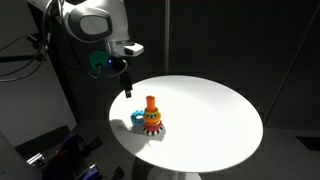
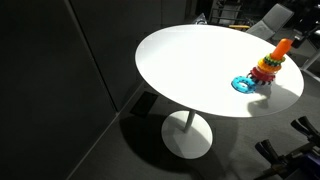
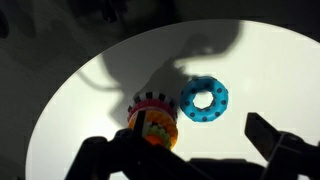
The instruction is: Put the blue ring on the stack
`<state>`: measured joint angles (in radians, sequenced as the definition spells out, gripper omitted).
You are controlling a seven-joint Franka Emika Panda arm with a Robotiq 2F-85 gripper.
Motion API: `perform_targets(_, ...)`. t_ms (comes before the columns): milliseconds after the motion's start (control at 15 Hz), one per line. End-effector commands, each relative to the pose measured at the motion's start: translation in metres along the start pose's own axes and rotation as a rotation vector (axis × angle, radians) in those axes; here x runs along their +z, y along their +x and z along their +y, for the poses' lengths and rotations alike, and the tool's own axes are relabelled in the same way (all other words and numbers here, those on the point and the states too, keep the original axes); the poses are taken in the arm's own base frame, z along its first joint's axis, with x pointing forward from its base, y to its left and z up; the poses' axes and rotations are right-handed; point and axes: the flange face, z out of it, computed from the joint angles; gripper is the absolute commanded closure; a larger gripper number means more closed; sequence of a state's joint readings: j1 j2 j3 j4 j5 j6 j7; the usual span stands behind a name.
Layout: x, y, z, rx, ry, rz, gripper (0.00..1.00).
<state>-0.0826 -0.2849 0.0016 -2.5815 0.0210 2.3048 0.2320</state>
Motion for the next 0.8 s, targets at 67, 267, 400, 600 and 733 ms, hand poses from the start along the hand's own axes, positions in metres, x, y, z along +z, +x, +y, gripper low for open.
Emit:
perform_targets(67,0.03,0.034,-0.004,0.094,-0.026,-0.001,0.0)
perform_targets(267,0.051,0.045,-0.007,0.145,-0.035,-0.027,0.0)
perform_targets(400,0.063,0.049,-0.01,0.171,-0.045,-0.042,0.0)
perform_targets(600,0.079,0.054,-0.011,0.2,-0.069,-0.064,0.0)
perform_targets(733,0.086,0.056,-0.013,0.213,-0.083,-0.074,0.0)
